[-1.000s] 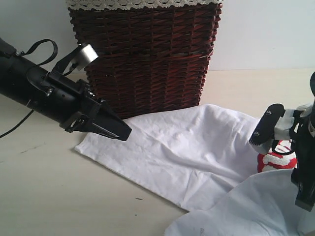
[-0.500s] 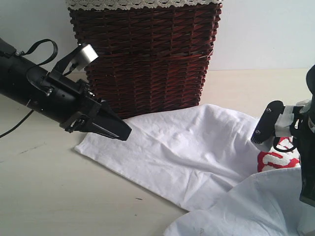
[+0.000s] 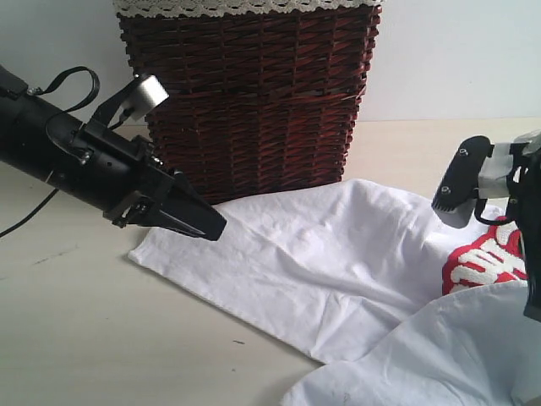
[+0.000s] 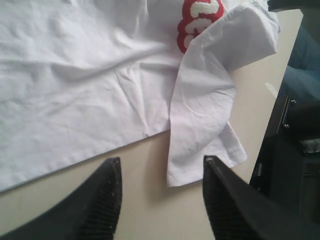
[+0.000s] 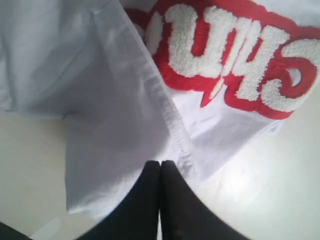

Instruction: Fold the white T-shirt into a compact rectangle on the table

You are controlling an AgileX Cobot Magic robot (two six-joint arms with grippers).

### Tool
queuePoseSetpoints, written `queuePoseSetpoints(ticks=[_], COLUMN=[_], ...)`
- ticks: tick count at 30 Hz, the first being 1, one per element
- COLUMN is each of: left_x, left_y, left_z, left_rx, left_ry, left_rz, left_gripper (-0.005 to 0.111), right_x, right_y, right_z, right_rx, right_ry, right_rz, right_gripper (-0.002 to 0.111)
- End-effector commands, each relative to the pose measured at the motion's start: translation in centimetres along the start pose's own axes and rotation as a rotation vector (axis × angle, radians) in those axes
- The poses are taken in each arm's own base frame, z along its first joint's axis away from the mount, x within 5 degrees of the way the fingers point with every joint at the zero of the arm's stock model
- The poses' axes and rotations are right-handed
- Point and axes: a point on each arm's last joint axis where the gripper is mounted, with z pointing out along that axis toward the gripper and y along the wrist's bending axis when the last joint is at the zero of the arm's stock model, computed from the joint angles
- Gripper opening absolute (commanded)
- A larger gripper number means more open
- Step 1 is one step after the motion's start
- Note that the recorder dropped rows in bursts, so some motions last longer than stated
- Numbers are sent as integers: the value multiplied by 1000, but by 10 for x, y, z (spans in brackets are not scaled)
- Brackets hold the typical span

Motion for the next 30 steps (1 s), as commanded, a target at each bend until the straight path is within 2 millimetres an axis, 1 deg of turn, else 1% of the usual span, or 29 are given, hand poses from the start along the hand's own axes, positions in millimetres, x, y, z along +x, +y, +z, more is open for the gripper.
queuePoseSetpoints(ticks=[1, 2, 5, 7, 8, 12, 15, 17, 20, 22, 26, 27, 28, 30], left_x=[-1, -1, -1, 0, 0, 0, 0, 0, -1, -1, 0, 0, 0, 0], left_y=[-1, -1, -1, -1, -1, -1, -2, -1, -1, -1, -1, -1, -1, -1], left_z=[2, 2, 2, 2, 2, 2, 2, 2, 2, 2, 2, 2, 2, 2], left_rx=[2, 2, 2, 1, 1, 1, 6, 4, -4, -4, -1, 2, 3, 3], left_ry=[-8, -8, -8, -6, -6, -6, -3, -4, -9, -9, -7, -5, -4, -4], left_rz=[1, 1, 1, 2, 2, 2, 2, 2, 2, 2, 2, 2, 2, 2], left_gripper=[50, 50, 50, 50, 50, 50, 50, 50, 50, 50, 50, 50, 50, 50], right_x=[-10, -15, -24, -29, -30, -32, -26, -21, -18, -18, -21, -22, -22, -23], right_y=[-5, -8, -13, -14, -13, -15, -23, -30, -32, -31, -30, -30, -31, -33], right_z=[11, 13, 10, 9, 10, 23, 35, 38, 40, 40, 46, 49, 51, 55], right_rx=[5, 10, -2, -23, -45, -157, -185, -187, -210, -222, -240, -238, -234, -208], right_ry=[30, 37, 30, 31, 38, 50, 101, 107, 107, 109, 121, 130, 140, 158], right_rz=[42, 86, 138, 134, 109, 88, 122, 149, 167, 158, 150, 148, 152, 183], right_gripper=[7, 18, 47, 59, 62, 60, 60, 60, 59, 56, 43, 43, 43, 49])
